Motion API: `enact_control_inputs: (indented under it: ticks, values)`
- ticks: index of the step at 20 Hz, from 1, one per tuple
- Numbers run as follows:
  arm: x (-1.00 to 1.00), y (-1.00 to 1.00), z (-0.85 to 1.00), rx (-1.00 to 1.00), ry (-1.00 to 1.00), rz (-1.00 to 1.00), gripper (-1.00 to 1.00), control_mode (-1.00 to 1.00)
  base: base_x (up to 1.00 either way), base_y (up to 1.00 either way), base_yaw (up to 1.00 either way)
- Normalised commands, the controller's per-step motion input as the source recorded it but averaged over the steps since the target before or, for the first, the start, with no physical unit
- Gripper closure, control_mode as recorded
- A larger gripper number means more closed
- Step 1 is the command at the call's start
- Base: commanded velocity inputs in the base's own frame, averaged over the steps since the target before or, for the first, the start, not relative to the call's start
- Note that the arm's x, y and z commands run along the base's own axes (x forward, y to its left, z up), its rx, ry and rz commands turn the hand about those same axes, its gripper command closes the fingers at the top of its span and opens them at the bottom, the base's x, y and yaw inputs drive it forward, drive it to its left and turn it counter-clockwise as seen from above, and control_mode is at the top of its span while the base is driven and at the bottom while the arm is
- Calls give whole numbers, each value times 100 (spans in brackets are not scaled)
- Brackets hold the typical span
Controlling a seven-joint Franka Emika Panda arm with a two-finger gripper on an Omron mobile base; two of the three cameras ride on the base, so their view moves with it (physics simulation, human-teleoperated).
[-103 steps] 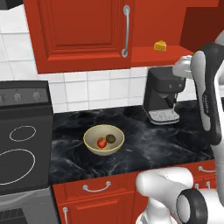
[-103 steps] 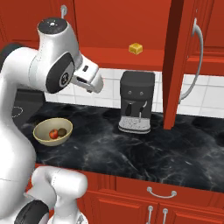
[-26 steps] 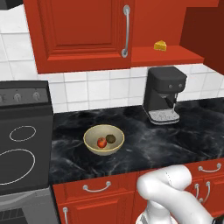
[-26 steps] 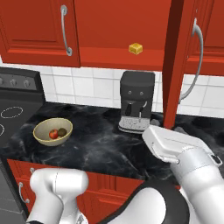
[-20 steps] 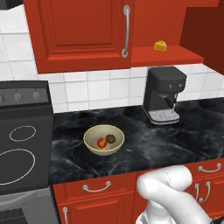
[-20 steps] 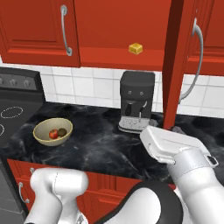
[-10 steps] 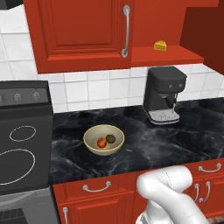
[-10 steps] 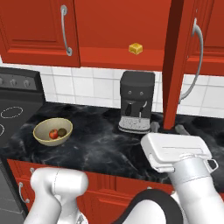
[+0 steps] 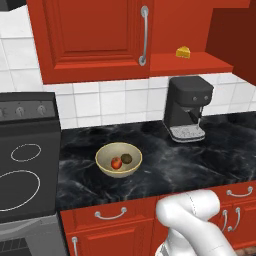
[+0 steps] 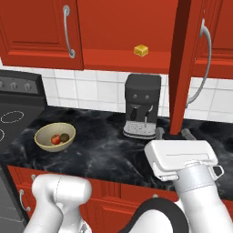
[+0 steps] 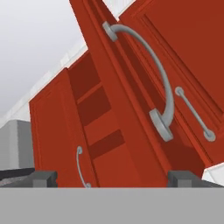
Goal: Open the cabinet. Pick the apple and kiwi from the cabinet and place them into the bowl. Then close the cabinet.
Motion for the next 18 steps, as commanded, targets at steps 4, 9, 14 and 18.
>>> enact_control_inputs:
  ticks: [4,9,14,18]
  values:
    - [2,0,0,-2,0,0,-100,-100,0,0,0]
    - [28,0,0,0,0,1,-100,-100,0,0,0]
    - [27,-20,0,0,2,0,-100,-100,0,0,0]
    - [28,-30,0,0,1,0,-100,-100,0,0,0]
